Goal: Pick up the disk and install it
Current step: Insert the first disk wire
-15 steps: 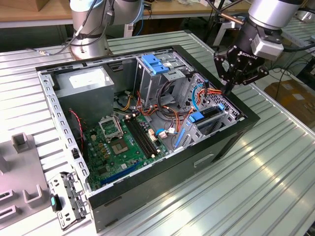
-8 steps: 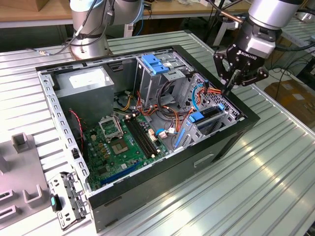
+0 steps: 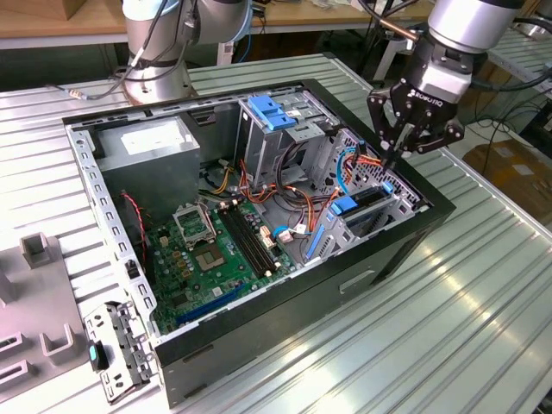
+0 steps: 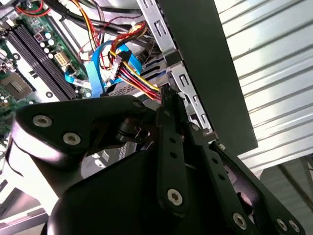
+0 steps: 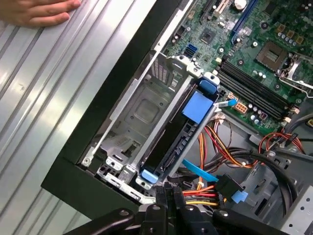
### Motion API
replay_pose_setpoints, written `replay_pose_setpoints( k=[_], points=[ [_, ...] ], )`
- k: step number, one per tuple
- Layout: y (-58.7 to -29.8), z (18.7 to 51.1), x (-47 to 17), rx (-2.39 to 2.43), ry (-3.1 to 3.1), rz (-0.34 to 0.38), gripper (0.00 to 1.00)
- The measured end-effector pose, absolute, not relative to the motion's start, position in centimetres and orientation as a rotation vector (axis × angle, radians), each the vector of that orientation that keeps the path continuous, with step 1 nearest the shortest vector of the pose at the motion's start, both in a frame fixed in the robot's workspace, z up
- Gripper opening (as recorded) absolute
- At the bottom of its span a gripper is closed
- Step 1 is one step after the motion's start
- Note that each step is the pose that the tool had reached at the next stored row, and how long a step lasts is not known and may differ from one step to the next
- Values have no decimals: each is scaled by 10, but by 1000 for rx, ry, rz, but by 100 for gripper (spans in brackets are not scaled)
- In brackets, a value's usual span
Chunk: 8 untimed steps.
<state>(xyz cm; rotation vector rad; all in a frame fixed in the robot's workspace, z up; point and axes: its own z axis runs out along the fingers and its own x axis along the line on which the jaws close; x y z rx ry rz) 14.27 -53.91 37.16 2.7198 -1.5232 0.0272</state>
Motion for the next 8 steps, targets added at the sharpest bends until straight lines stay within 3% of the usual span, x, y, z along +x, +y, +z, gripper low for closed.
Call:
replay_pose_setpoints(
  k=[8],
  points=[
    [-538, 368, 137, 2595, -1725, 24, 16]
  ],
)
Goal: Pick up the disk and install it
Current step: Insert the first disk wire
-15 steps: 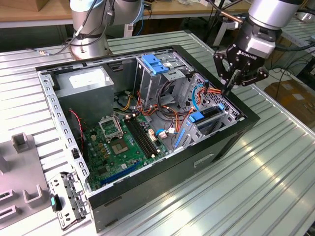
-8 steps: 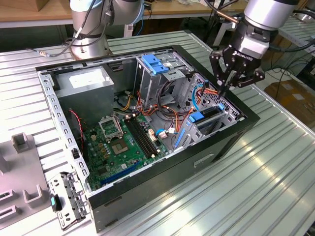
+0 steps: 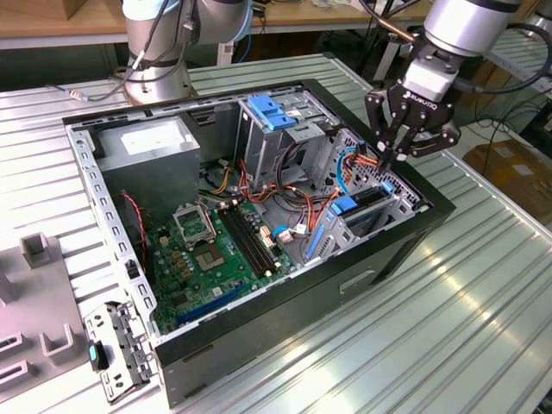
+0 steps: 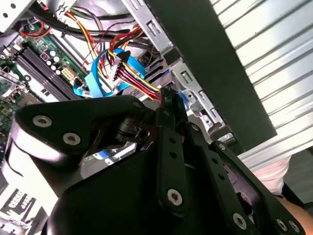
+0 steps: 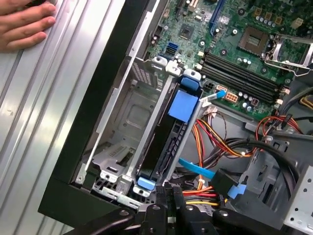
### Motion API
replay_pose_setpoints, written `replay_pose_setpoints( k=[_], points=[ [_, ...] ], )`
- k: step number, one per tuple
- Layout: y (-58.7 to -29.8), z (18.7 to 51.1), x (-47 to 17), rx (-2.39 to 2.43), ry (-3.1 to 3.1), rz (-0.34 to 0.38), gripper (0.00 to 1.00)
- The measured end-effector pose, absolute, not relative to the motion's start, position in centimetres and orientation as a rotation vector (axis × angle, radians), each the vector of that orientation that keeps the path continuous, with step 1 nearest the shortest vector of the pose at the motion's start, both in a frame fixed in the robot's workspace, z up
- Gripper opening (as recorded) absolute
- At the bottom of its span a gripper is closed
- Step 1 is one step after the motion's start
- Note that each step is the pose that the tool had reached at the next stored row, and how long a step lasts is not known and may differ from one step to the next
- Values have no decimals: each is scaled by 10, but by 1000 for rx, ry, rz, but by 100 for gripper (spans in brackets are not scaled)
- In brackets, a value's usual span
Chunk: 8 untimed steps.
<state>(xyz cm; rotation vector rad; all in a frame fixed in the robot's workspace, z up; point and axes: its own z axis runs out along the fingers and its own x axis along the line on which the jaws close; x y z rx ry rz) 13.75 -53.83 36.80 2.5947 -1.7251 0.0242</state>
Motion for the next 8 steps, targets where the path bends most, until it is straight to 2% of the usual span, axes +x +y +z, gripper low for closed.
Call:
replay_pose_setpoints(
  k=[8],
  points=[
    [-538, 364, 135, 2450, -1923, 21, 16]
  ],
)
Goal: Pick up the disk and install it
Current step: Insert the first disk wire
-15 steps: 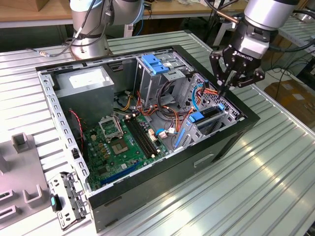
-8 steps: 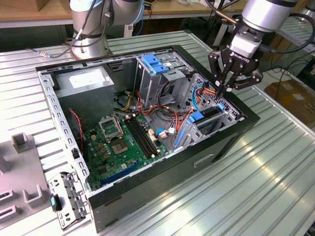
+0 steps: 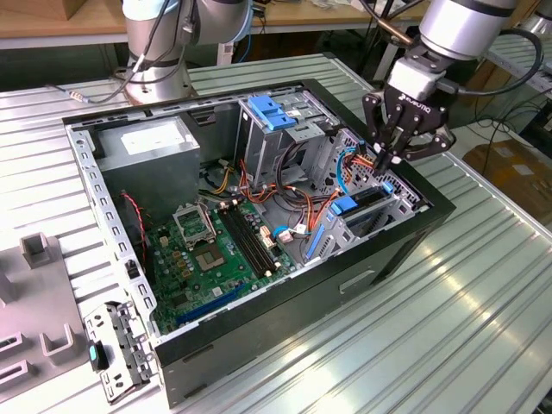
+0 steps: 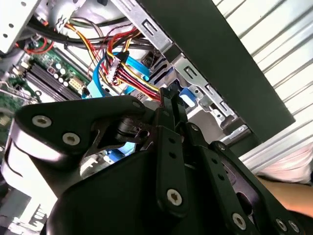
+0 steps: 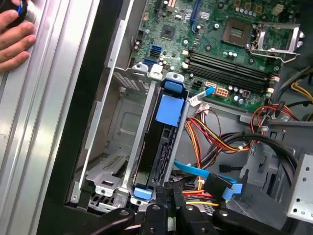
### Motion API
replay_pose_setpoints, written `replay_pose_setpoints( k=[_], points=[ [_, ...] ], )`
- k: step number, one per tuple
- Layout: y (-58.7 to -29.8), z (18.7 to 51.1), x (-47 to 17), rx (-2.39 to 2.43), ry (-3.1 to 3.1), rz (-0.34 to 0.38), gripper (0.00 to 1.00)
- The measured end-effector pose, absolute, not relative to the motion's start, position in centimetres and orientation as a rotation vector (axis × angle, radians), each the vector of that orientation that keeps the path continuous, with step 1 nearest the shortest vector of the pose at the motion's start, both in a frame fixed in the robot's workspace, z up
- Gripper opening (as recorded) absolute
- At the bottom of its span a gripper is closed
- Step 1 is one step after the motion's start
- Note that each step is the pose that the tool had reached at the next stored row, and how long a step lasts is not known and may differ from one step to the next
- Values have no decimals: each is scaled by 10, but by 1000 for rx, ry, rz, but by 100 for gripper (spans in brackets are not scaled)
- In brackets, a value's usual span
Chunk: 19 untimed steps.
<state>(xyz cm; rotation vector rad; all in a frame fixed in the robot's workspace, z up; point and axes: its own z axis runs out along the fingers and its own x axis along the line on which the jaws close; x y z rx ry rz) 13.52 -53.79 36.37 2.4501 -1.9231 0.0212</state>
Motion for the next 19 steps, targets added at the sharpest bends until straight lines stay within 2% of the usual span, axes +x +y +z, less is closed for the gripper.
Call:
replay_pose_setpoints(
  k=[19],
  points=[
    [-542, 355, 120, 2240, -2163, 17, 16]
  ],
)
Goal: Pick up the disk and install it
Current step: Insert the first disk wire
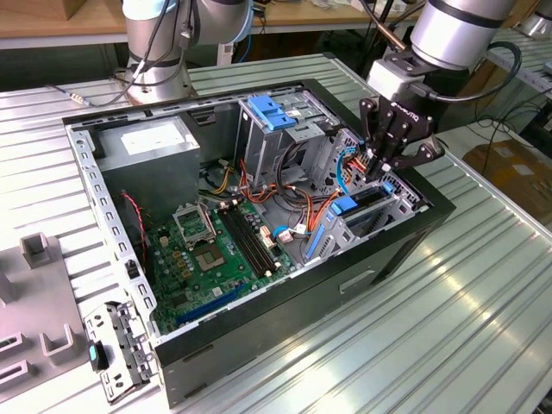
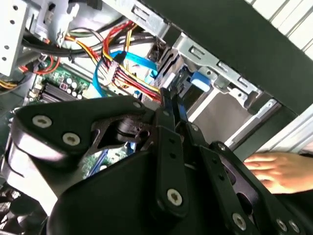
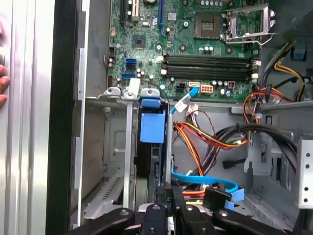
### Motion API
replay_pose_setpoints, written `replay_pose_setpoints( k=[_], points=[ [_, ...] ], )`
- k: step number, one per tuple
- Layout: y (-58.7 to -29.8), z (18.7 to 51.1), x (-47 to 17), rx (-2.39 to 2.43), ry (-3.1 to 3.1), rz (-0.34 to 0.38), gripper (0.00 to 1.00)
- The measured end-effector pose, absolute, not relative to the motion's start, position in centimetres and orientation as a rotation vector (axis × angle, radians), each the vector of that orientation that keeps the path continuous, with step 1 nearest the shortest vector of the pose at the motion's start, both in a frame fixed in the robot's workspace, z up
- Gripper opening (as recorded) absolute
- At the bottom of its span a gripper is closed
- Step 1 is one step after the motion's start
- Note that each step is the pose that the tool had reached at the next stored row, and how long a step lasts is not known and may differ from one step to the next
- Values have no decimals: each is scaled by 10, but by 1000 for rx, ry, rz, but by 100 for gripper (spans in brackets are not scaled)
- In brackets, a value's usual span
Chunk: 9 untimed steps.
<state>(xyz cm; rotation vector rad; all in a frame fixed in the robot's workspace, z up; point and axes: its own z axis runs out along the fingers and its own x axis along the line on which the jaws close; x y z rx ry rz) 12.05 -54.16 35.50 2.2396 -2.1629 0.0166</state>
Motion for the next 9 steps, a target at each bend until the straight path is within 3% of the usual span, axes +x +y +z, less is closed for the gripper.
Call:
replay_pose_setpoints(
  k=[9],
  points=[
    [-549, 350, 120, 2216, -2187, 16, 16]
  ],
)
